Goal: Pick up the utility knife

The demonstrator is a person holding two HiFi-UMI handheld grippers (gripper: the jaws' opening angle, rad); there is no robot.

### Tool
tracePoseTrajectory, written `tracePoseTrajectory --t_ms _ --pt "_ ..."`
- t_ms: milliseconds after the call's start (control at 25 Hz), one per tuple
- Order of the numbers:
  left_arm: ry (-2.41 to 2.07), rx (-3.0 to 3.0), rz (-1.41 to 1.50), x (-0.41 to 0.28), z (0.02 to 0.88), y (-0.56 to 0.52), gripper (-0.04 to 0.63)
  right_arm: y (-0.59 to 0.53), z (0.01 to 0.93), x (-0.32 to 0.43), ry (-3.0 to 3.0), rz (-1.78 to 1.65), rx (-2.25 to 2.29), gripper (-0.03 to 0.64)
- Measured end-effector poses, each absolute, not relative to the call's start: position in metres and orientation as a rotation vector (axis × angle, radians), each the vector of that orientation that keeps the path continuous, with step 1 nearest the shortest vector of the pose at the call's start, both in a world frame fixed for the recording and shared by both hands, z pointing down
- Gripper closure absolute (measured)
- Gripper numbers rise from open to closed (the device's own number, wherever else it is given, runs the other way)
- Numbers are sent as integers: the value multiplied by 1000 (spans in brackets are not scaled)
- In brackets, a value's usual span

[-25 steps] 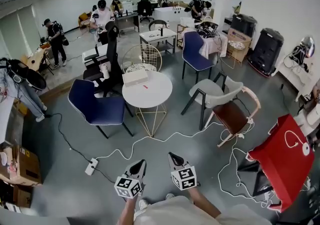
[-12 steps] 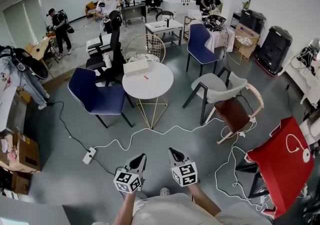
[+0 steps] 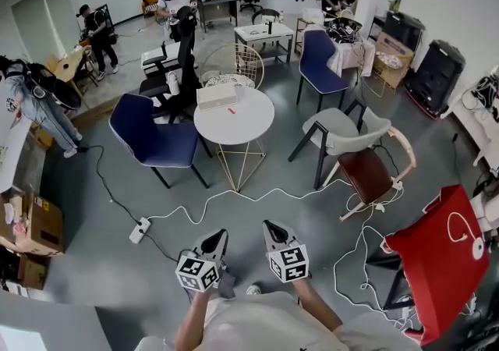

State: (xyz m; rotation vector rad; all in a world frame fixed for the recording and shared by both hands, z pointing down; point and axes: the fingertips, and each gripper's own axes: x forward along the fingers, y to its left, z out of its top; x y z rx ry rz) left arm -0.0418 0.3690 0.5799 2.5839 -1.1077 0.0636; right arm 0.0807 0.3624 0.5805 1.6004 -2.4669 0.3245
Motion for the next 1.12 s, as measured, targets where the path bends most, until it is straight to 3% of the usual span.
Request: tracePoseTrajectory --t_ms 520,1120 --pt "-1061 2585 63 -28 584 321 583 322 589 90 -2440 352 1588 600" --pt "-1034 2595 10 -42 571 187 583 190 572 71 -2420 305 1597 600"
